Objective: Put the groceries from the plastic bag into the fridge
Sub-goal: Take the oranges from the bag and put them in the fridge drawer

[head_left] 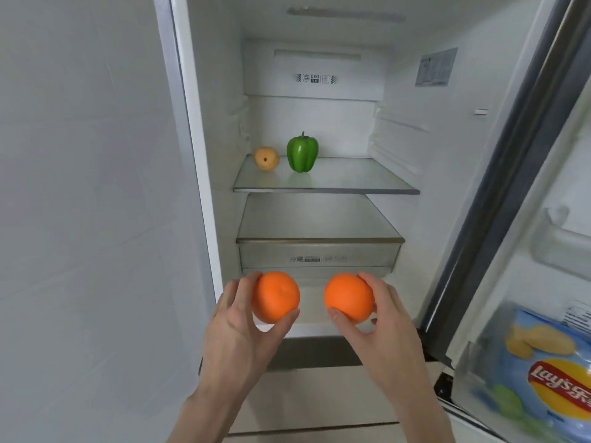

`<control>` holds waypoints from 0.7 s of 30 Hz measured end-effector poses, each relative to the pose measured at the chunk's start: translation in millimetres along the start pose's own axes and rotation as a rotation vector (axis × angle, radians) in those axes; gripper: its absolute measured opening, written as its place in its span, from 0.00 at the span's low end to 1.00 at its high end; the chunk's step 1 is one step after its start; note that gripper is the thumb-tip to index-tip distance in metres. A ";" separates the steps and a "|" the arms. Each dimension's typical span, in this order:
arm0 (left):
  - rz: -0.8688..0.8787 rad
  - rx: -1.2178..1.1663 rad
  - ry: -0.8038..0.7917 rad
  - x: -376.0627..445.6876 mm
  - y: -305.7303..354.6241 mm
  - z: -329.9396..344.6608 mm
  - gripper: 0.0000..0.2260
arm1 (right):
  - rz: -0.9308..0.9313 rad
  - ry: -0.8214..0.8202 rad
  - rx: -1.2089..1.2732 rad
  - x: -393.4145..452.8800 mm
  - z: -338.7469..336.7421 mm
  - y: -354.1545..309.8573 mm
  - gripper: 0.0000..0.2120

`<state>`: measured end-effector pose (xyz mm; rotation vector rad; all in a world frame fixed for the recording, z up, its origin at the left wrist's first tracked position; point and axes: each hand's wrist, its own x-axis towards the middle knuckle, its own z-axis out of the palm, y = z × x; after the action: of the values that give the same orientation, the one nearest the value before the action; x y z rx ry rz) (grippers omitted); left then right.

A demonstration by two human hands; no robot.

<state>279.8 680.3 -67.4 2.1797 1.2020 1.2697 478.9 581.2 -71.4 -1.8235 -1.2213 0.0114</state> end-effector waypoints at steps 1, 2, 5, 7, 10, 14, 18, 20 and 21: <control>-0.006 -0.002 0.002 12.5 -3.8 3.4 0.32 | -0.003 0.002 -0.004 12.6 5.0 -0.8 0.37; -0.009 -0.001 -0.001 24.8 -7.5 6.9 0.32 | -0.005 0.004 -0.008 24.7 9.8 -1.6 0.37; 0.001 -0.019 -0.008 58.7 -20.1 18.1 0.32 | 0.000 0.027 0.014 57.2 24.9 -4.7 0.36; 0.004 -0.016 -0.002 78.9 -28.7 27.2 0.32 | -0.003 0.055 0.039 75.8 35.4 -6.4 0.35; 0.018 -0.018 0.013 102.5 -39.0 41.6 0.34 | -0.007 0.102 0.062 98.1 49.7 -8.1 0.36; 0.016 -0.055 0.035 126.5 -46.8 56.8 0.34 | 0.022 0.162 0.112 119.2 61.3 -8.1 0.39; 0.022 -0.105 0.016 146.3 -49.5 68.3 0.30 | 0.009 0.193 0.104 136.1 69.6 -3.9 0.34; 0.003 -0.134 -0.002 152.8 -51.4 74.7 0.30 | 0.009 0.189 0.107 143.2 73.9 0.7 0.33; -0.004 -0.145 -0.004 154.9 -52.5 78.4 0.29 | 0.012 0.178 0.111 146.5 76.3 3.3 0.33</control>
<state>356.3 844.5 -59.8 2.0746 1.0770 1.3070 520.9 739.9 -53.0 -1.6979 -1.0643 -0.0733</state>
